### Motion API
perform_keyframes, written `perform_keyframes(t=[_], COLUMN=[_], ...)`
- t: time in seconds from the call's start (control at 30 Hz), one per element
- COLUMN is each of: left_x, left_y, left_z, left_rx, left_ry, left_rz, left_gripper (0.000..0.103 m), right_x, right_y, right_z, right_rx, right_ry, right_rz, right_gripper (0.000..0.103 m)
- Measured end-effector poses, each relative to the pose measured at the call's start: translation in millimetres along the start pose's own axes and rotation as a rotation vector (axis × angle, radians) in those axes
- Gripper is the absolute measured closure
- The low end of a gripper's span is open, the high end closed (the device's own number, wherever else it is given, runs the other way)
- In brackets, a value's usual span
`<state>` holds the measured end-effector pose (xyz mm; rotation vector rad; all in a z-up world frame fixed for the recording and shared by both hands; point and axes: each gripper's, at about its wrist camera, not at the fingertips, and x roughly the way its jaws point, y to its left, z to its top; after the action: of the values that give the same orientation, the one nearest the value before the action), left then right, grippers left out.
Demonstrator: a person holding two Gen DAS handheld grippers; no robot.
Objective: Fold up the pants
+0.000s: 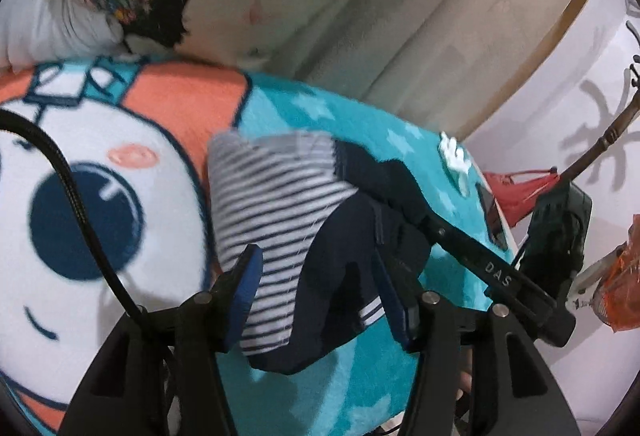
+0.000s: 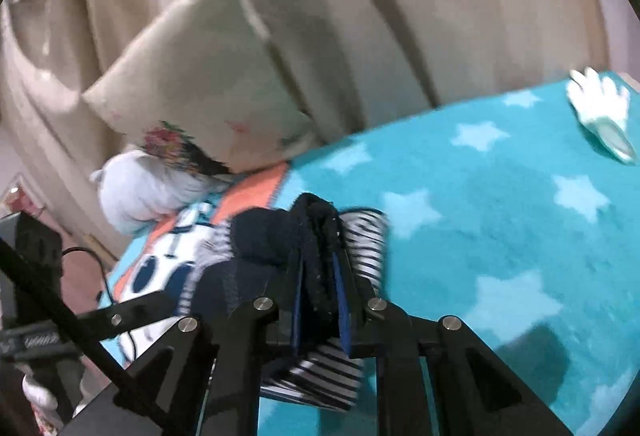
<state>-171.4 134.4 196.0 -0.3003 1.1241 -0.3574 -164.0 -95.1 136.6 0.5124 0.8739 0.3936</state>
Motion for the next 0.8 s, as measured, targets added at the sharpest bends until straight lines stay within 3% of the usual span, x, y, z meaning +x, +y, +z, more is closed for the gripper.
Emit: perform_keyframes(t=[0.13,0.23,0.3,0.4,0.47,0.57,0.63,0.67,0.7,0.8], left_x=[17.8,20.3,21.3,23.4,23.7,21.4,18.6,15.8,10.8,-9.6], left_y=[7.1,9.8,9.0,7.7,6.6,4.8,5.3,5.6,6.0,12.0], left_z=[-6.6,-7.7,-8.0,-10.2,-10.8,-11.3,-10.2,-9.7,-8.9,0.8], left_rx=[-0.008,-0.013,-0.013,-0.009,-0.005,-0.002,-0.004,-0.004,-0.008,-0.026], left_ry=[0.044,0.043,0.037,0.033,0.030,0.027,0.028,0.029,0.025,-0.029], left_rz=[0.026,0.025,0.022,0.029,0.036,0.035,0.025,0.017,0.005,-0.046], left_gripper=[0.048,0.048,0.045,0.045,0.044,0.043,0.043,0.043,0.043,0.041], right_x=[-6.8,-33.8,-38.2,-14.4,14.6,67.5,75.2,66.7,58.6,21.9], right_y=[-0.3,15.5,26.1,33.3,31.6,8.4,-8.7,-12.3,-12.5,-10.5], right_z=[6.8,23.8,35.7,49.0,50.7,45.6,43.0,42.6,42.7,43.1], right_rx=[-0.003,-0.037,-0.035,0.022,0.056,0.133,0.185,0.203,0.204,0.138], right_ry=[0.013,-0.082,-0.085,0.017,0.106,0.220,0.200,0.169,0.140,0.025], right_rz=[-0.034,0.016,0.100,0.274,0.321,0.260,0.232,0.237,0.227,0.151], right_gripper=[0.067,0.066,0.066,0.065,0.063,0.064,0.085,0.085,0.082,0.041])
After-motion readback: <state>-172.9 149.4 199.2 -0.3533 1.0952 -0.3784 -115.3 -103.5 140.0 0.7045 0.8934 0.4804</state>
